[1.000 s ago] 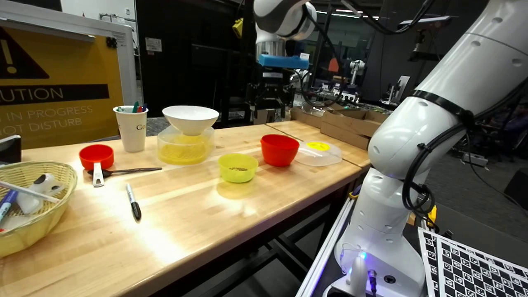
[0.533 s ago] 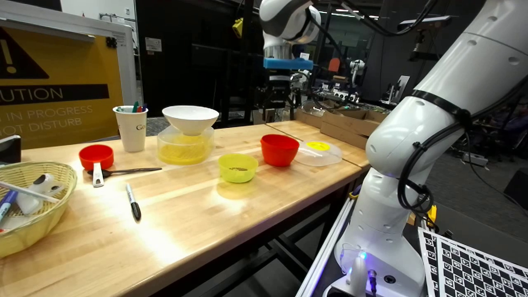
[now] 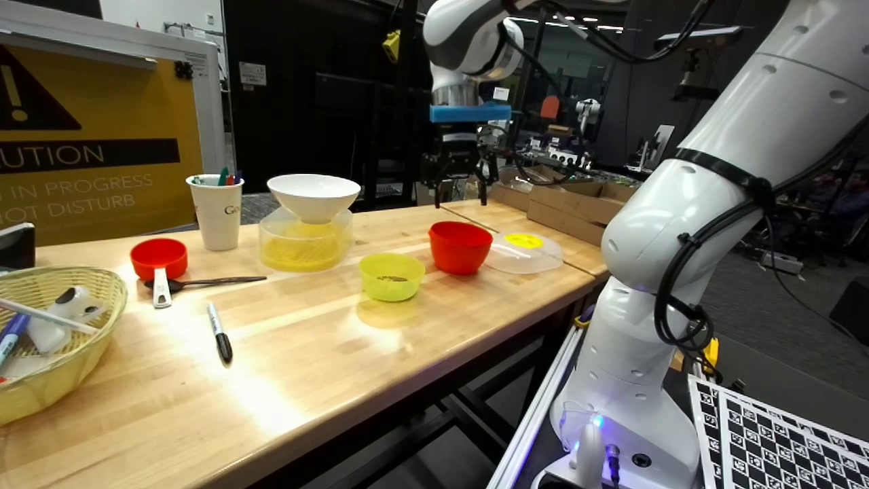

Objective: Pour the contents of the orange bowl into the white bowl on the left

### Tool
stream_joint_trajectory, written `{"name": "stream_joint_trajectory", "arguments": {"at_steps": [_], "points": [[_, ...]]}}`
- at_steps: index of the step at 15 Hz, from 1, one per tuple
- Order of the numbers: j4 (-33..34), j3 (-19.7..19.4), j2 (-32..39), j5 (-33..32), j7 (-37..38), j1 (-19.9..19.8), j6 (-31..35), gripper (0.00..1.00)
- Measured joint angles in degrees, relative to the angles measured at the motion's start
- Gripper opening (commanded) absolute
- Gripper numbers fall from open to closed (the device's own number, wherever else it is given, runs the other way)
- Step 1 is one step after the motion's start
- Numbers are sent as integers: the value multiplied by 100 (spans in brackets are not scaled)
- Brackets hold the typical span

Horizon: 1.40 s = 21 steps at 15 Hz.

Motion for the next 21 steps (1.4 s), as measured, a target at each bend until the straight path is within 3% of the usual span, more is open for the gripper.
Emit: {"name": "stream_joint_trajectory", "arguments": {"at_steps": [8,12,17,21], "points": [[41,-200,111,20,-1630,46,336,100],[41,-182,111,127,-2162,294,426,100],[32,48,101,181,-2303,745,456,100],[22,104,114,198,-2302,837,460,100]]}}
